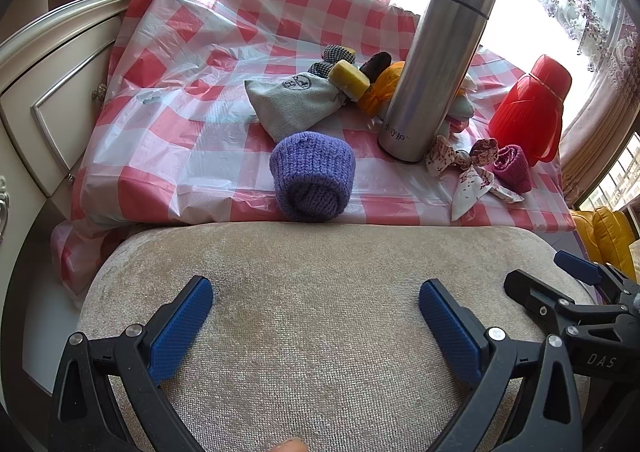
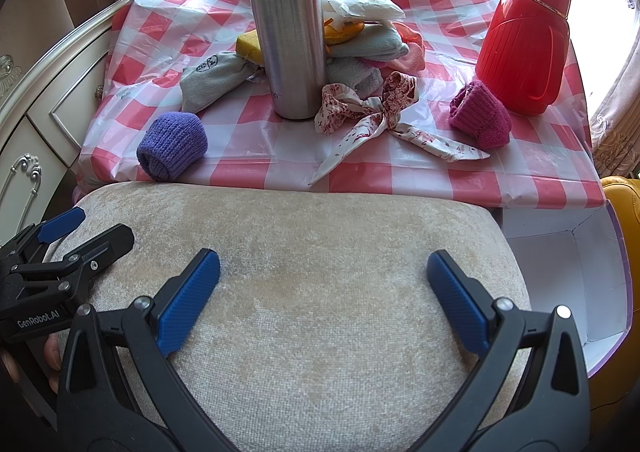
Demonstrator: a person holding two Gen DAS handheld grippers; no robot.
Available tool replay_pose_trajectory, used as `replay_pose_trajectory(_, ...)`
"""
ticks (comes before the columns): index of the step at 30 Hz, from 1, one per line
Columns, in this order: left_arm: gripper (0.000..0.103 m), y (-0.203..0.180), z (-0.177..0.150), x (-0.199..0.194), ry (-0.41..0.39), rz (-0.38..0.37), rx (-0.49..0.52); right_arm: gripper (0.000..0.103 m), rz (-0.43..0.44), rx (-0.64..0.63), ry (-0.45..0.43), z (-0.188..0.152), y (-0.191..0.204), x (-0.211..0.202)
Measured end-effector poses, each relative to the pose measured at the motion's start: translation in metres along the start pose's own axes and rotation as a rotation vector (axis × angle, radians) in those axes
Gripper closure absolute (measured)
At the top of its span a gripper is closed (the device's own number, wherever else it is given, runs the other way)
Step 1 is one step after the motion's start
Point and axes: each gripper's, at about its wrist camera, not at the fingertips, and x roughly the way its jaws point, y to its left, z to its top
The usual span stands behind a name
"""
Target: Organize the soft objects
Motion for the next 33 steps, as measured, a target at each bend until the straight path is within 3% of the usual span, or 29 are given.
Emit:
replay_pose_trajectory(23,0.000,0.004,0.001,-0.001,0.002,-0.022,-0.030,0.000,0.004,0.008,-0.019,-0.001,-0.002,0.001)
replay_pose_trajectory(33,0.000,0.003,0.035,0.023,0.078,0.037,-0.055,0.000,0.035,0.032,-0.023,0.000,-0.007,0.006)
